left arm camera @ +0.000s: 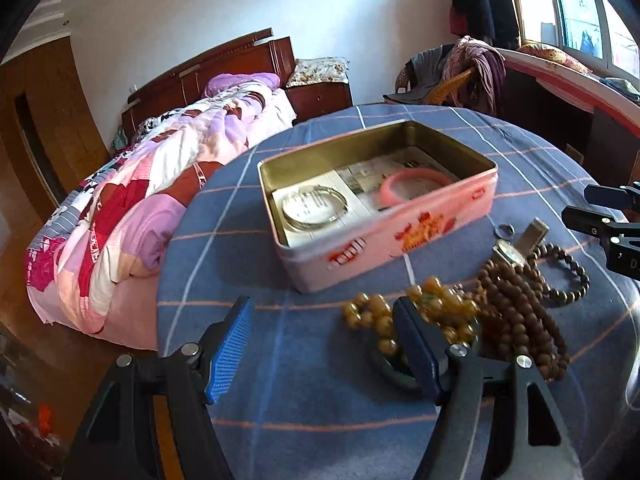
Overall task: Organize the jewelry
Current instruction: 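Withdraw both open tools from the tin back toward the remaining jewelry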
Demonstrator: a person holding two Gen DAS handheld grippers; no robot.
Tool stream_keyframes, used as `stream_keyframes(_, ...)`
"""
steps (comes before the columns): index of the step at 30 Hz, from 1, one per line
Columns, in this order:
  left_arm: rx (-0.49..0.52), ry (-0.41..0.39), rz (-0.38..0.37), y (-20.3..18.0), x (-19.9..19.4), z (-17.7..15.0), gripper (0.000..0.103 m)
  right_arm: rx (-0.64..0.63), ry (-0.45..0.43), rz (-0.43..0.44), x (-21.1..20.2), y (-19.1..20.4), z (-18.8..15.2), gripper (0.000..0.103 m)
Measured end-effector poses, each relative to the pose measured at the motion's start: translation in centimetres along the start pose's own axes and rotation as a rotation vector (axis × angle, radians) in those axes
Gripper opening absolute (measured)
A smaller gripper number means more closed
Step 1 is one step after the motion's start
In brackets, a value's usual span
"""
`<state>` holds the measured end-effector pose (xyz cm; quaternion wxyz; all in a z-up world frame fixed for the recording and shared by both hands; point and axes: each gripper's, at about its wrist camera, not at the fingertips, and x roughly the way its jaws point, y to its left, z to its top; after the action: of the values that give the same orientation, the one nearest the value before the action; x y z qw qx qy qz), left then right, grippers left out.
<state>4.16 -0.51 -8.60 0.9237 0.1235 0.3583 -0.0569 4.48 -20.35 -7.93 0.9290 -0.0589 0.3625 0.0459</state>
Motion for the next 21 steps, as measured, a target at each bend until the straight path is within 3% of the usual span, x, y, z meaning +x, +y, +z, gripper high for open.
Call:
stream_keyframes(8, -0.037, -0.001, -0.006, 0.4, -0.3, -0.5, 0.072, -0.025, 0.028, 0.021, 0.5, 0.7, -1.0, 0.060)
stream_keyframes(14, -0.042, -0.004, -0.015, 0.6, -0.2, -0.4, 0.072, -0.017, 0.013, 0.058, 1.0, 1.4, 0.1, 0.060)
stream_keyframes(19, -0.051, 0.000, -0.014, 0.9, 0.0, -0.5, 0.072, -0.016, 0.062, 0.104, 2.9, 2.3, 0.8, 0.059)
stream_keyframes(21, -0.053, 0.000, -0.025, 0.9, 0.1, -0.6, 0.072, -0.025, 0.094, 0.117, 3.4, 2.6, 0.9, 0.051)
